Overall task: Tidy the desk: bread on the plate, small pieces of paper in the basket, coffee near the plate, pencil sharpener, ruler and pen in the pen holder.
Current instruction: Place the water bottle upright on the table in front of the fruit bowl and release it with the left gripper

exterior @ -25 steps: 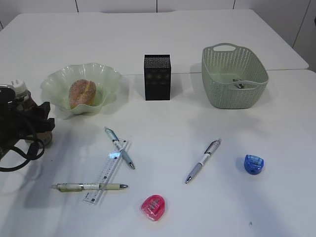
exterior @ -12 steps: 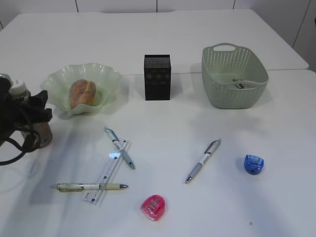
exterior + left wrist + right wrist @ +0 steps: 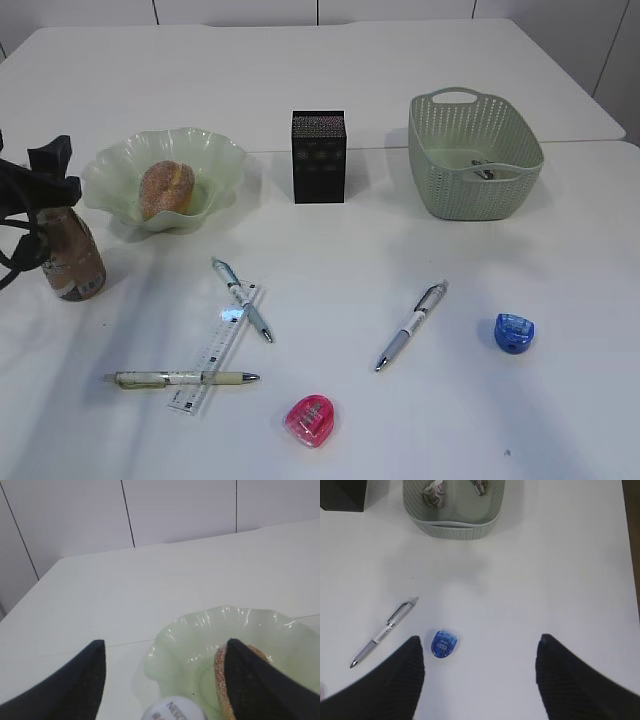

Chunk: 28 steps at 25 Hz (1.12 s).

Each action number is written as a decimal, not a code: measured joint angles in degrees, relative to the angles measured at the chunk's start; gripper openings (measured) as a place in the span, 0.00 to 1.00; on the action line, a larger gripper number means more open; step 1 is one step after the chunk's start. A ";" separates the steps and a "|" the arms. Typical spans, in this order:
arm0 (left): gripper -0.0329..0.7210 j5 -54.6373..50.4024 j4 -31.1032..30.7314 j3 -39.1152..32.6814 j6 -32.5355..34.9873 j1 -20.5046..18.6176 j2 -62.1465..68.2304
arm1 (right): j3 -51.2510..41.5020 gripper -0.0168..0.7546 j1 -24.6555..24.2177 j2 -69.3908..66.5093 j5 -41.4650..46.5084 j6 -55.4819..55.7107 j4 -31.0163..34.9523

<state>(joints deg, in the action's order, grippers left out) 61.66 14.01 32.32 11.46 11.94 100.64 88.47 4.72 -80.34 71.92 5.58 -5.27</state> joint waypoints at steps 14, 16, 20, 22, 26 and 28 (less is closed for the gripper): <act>0.73 -20.93 0.00 0.00 0.48 0.00 -17.93 | 0.00 0.73 0.00 0.00 0.00 0.00 -0.13; 0.72 -25.64 0.00 0.00 1.07 0.00 -20.84 | 0.00 0.73 0.00 0.00 0.00 0.00 -0.13; 0.68 -35.97 0.00 0.59 4.06 0.00 -26.29 | 0.00 0.73 0.00 0.00 0.00 -0.09 -0.13; 0.67 -41.65 0.00 1.97 4.76 0.00 -29.06 | 0.00 0.73 0.00 0.00 0.00 -0.09 -0.13; 0.66 -53.05 -0.21 6.11 4.95 0.00 -34.65 | 0.00 0.73 0.00 0.00 0.00 -0.09 0.01; 0.66 -58.42 -1.22 8.31 4.95 0.00 -36.58 | 0.00 0.73 0.00 0.00 0.00 -0.09 1.47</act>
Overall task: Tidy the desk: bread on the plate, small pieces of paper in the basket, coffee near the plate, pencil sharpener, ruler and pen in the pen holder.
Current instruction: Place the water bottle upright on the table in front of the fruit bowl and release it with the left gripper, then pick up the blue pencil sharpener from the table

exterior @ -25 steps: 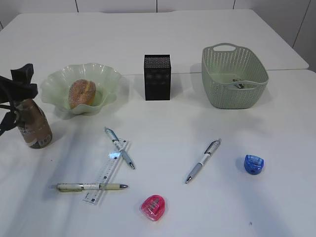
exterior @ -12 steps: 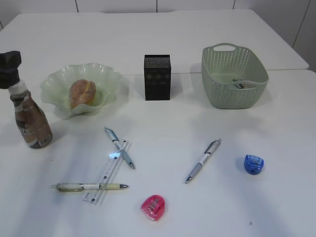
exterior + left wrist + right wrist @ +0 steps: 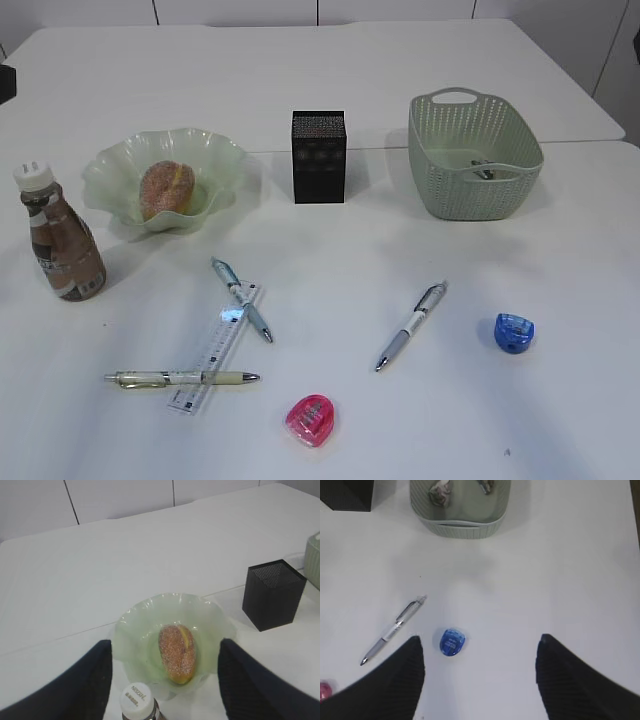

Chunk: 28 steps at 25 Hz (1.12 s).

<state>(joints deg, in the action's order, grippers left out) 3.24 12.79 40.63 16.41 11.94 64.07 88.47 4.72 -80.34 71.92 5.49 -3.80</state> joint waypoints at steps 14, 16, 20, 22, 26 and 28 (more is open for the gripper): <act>0.66 -38.00 -16.35 12.96 -0.57 0.00 -8.32 | 0.00 0.73 0.00 0.00 0.00 -1.05 7.99; 0.66 -42.04 -13.51 13.47 -0.99 0.00 -8.70 | 0.00 0.73 0.00 0.00 0.00 -1.21 9.40; 0.66 -48.72 -10.01 13.90 -3.62 0.00 -8.85 | -0.14 0.73 0.00 0.04 0.00 -1.35 10.62; 0.66 -51.99 -9.02 13.90 -5.32 0.00 -8.85 | -1.26 0.73 0.00 0.25 0.00 -1.42 11.17; 0.66 -58.91 -8.61 13.90 -9.01 0.00 -8.85 | -5.63 0.73 0.00 0.18 0.00 -1.49 11.59; 0.66 -61.41 -8.52 13.90 -11.66 0.00 -8.85 | -8.93 0.73 0.00 0.18 0.00 -1.64 11.69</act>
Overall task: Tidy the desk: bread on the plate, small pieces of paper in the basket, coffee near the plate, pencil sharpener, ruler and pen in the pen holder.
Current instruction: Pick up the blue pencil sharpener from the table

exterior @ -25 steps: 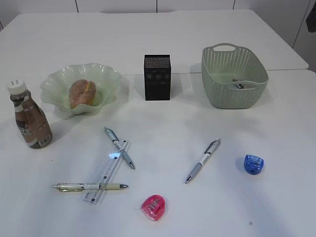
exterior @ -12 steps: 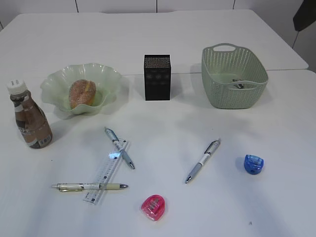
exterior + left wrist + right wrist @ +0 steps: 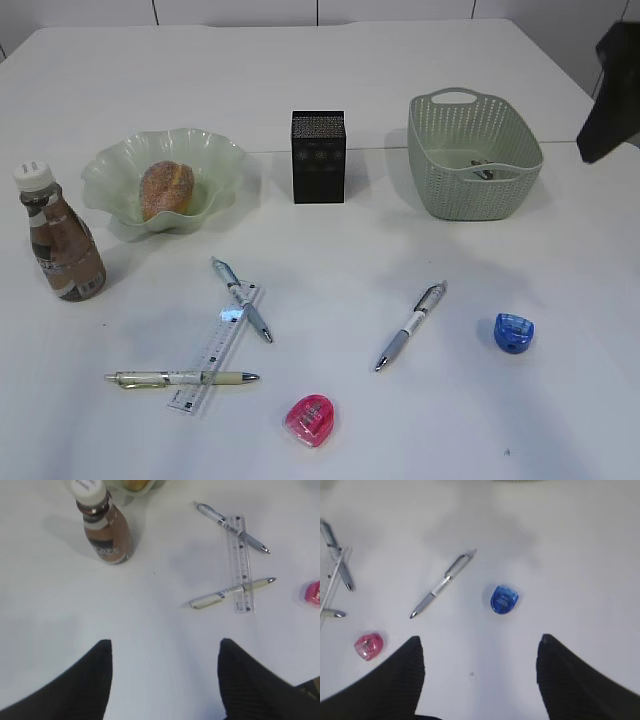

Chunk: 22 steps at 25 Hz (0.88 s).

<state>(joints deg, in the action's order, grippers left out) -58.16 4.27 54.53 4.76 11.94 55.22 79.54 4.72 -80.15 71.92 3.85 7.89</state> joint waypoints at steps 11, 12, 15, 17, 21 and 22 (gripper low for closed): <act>0.66 -10.17 6.62 0.41 -8.16 0.00 4.67 | -6.18 0.73 0.00 -0.52 -0.26 -0.14 0.00; 0.66 -9.97 6.76 0.41 -8.16 0.00 4.75 | -6.18 0.73 0.00 -0.52 -0.26 -0.14 0.00; 0.66 -9.67 6.84 0.41 -8.16 0.00 4.80 | -6.18 0.73 0.00 -4.40 -0.39 0.57 0.00; 0.66 -9.63 7.00 0.41 -8.16 0.00 4.80 | -6.18 0.73 0.00 -7.52 -0.52 2.64 0.14; 0.66 -9.63 7.49 0.41 -8.16 0.00 4.80 | -6.27 0.73 0.00 -13.30 -1.10 8.11 0.18; 0.66 -9.63 7.64 0.41 -8.16 0.00 4.80 | -6.27 0.73 0.00 -15.37 -1.38 9.94 0.18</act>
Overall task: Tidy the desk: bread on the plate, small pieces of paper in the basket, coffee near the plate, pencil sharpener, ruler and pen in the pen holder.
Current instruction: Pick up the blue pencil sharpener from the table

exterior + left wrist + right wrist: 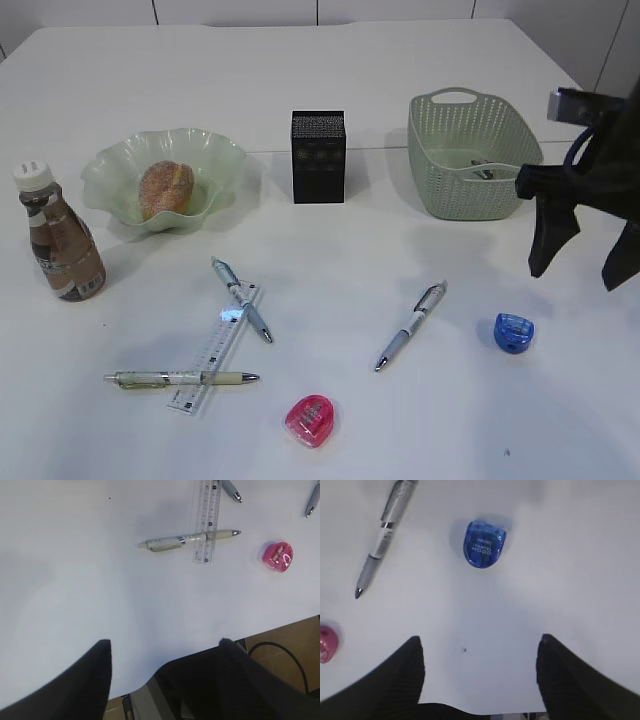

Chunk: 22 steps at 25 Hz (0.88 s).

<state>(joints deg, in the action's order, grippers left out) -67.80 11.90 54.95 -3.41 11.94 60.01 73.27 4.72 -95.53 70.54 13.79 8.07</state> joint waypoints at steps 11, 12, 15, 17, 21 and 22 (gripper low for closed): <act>0.66 -0.10 -1.61 0.00 -0.04 0.00 0.00 | 0.00 0.73 0.00 -7.60 -1.79 7.32 4.98; 0.66 -0.10 -1.75 0.00 -0.04 0.00 0.00 | 0.00 0.73 0.00 -7.60 -1.79 7.32 4.98; 0.66 -0.10 -2.00 0.00 -0.04 0.00 0.00 | 0.00 0.73 0.00 -9.14 -3.66 9.47 4.87; 0.66 -0.10 -2.11 0.00 -0.04 0.00 0.00 | 0.00 0.73 0.00 -9.73 -4.30 9.61 4.87; 0.66 -0.10 -2.11 0.00 -0.04 0.00 0.00 | 0.00 0.73 0.00 -11.73 -6.49 9.82 3.99; 0.66 -0.10 -2.11 0.00 -0.04 0.00 0.00 | 0.00 0.73 0.00 -12.36 -6.84 9.82 3.63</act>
<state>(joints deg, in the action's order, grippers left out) -67.90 9.80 54.95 -3.45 11.94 60.01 73.27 4.72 -107.89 63.70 23.61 11.70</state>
